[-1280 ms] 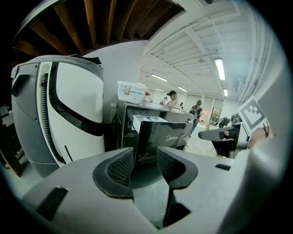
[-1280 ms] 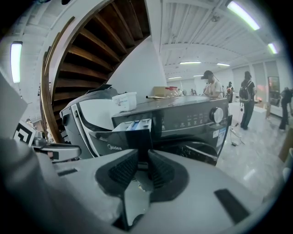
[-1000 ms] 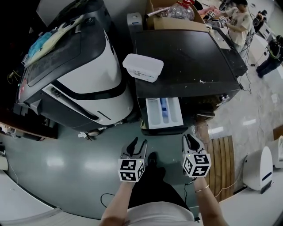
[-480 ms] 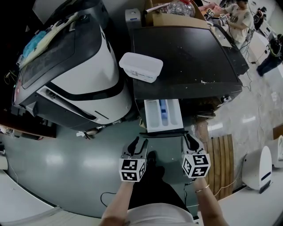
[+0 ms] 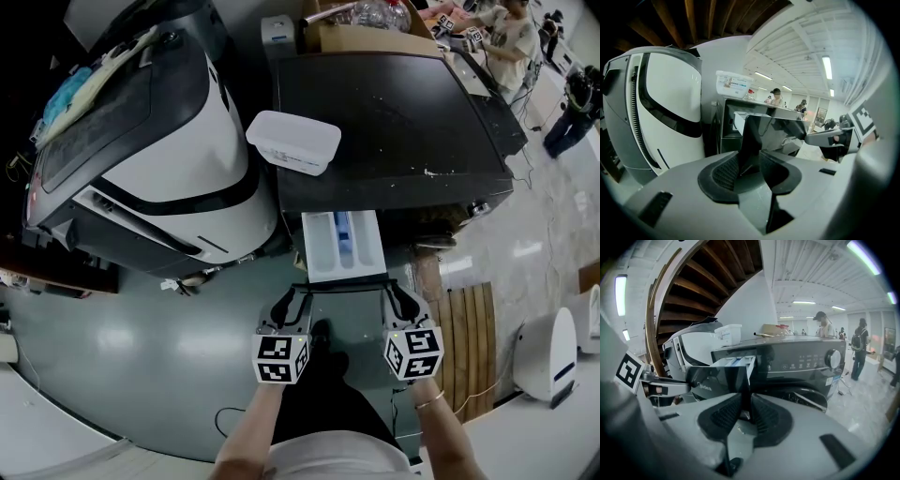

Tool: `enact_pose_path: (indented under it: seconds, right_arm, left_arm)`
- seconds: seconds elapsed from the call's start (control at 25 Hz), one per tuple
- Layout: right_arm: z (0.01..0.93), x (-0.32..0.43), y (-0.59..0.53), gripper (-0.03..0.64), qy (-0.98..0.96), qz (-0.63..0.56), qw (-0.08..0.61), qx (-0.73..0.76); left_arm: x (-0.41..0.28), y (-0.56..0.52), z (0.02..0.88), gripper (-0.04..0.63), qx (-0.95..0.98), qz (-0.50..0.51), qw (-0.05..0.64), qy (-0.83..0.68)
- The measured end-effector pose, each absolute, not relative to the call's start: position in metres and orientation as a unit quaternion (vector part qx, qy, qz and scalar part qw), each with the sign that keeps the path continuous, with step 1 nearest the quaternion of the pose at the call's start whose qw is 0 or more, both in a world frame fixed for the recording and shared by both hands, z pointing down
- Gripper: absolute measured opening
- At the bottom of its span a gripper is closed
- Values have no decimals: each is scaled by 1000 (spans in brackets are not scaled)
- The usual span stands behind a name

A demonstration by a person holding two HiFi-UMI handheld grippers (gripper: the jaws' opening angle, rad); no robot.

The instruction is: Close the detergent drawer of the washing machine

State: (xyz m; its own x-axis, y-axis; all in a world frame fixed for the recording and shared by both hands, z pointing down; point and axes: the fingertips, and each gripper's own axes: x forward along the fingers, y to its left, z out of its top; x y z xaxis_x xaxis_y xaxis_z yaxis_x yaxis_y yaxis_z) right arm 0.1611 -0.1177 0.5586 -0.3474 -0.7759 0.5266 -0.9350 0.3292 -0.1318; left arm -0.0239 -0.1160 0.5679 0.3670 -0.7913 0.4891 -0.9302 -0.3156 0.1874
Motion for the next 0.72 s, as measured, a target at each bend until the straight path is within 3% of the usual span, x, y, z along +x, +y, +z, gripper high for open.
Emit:
enact_pose_path:
  seconds: [0.72]
  right_arm:
    - [558,157,-128,55,-788,204,198,546]
  left_arm:
    - [-26,-127,567,125,797,160,224,-537]
